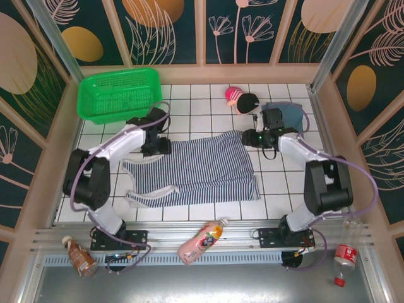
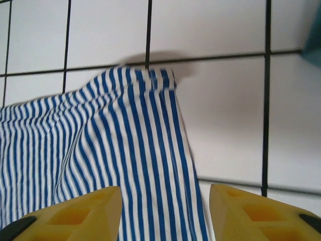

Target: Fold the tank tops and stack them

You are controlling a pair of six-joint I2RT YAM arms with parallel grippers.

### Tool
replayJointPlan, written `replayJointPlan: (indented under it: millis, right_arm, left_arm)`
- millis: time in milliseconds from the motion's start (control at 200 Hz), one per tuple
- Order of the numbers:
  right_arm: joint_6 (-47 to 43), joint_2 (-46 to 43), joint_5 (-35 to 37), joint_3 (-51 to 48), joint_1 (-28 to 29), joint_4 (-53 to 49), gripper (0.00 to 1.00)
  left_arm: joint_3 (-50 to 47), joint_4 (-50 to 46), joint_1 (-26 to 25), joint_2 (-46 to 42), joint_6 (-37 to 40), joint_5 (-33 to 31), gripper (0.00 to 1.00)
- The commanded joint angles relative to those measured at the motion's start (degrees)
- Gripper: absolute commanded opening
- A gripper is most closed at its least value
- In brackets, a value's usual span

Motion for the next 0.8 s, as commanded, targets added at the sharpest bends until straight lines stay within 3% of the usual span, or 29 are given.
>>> replayJointPlan:
  millis: [0, 430, 610, 791]
  right_arm:
    - [-4.6, 5.5, -2.4, 4.6, -0.2, 5.1, 0.51]
    - [-7.2, 20.7, -4.8, 16.7, -0.4, 3.1, 0.50]
    - [-6.7, 23.4, -7.2, 18.1, -0.3, 2.7, 0.45]
    - [-6.5, 25.3, -7.5, 20.2, -0.2, 2.5, 0.32]
  left_arm:
    - [4.3, 4.6, 1.1, 5.2, 6.4, 1.2, 0.62]
    - [8.0, 11.2, 3.7, 14.7, 10.3, 6.8, 0.57]
    - [9.4, 11.6, 4.1, 16.9, 12.0, 7.8, 0.50]
    - [9.1, 12.8, 4.2, 18.0, 12.3, 9.8, 0.40]
